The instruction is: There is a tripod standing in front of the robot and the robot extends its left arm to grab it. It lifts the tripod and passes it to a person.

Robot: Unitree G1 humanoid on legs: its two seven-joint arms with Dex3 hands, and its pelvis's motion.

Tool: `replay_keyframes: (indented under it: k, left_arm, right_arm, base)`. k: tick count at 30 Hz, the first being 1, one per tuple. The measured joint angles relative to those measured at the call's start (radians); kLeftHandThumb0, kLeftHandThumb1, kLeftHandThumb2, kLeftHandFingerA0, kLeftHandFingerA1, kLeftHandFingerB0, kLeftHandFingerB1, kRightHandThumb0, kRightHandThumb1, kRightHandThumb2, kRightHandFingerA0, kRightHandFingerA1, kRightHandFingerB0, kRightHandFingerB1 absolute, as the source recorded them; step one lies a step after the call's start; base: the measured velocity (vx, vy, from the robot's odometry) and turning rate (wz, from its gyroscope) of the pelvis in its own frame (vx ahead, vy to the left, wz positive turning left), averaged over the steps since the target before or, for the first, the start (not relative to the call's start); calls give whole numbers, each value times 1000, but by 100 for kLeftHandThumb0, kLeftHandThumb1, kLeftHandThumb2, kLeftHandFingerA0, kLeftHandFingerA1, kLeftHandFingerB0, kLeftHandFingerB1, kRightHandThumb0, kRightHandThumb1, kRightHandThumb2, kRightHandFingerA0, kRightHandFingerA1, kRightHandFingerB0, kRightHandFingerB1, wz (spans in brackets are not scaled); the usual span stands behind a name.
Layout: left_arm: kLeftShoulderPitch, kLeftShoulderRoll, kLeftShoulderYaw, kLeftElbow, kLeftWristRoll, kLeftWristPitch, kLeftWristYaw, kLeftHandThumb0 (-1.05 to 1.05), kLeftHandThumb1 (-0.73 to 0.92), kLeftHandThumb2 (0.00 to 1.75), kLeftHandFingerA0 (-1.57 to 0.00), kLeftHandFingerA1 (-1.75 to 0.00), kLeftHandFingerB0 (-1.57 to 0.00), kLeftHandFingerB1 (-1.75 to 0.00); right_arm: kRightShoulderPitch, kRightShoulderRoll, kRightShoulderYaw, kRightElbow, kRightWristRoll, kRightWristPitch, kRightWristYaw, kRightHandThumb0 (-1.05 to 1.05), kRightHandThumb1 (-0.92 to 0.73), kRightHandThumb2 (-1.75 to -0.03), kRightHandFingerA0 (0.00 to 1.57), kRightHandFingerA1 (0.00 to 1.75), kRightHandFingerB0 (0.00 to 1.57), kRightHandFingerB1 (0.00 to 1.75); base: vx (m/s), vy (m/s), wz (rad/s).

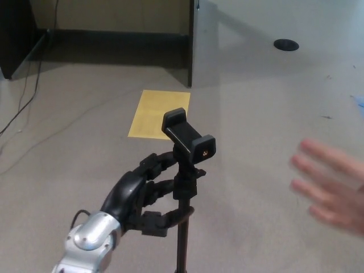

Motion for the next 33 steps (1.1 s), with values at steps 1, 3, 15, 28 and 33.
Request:
replay_keyframes:
  k: [1,3,15,28,33]
  left_arm:
    - [0,-4,-4,1,1,0,2,-58,40,66,-23,-43,-9,-31]
    - [0,-12,-9,3,2,0,9,-58,40,66,-24,-43,-9,-31]
    - [-15,-60,-5,54,2,60,43,-58,40,66,-21,-41,-8,-33]
    - [-124,-54,18,313,23,74,87,-59,41,69,-24,-43,-7,-30]
    - [-180,-45,3,392,43,66,106,-58,41,67,-22,-40,-8,-30]
  right_arm:
    - [0,0,0,0,0,0,1,-40,-72,-62,50,36,32,31]
    - [0,0,0,-1,0,0,5,-41,-72,-62,50,36,33,31]
    - [-16,9,10,8,-6,2,2,-42,-72,-62,53,37,34,31]
    - [-18,12,24,-7,-12,-1,-5,-44,-70,-61,54,37,34,31]
    - [-27,13,30,-15,-14,12,-4,-39,-71,-62,55,38,34,32]
  base:
    - [0,0,0]
    - [0,0,0]
    - [0,0,0]
    - [0,0,0]
    - [0,0,0]
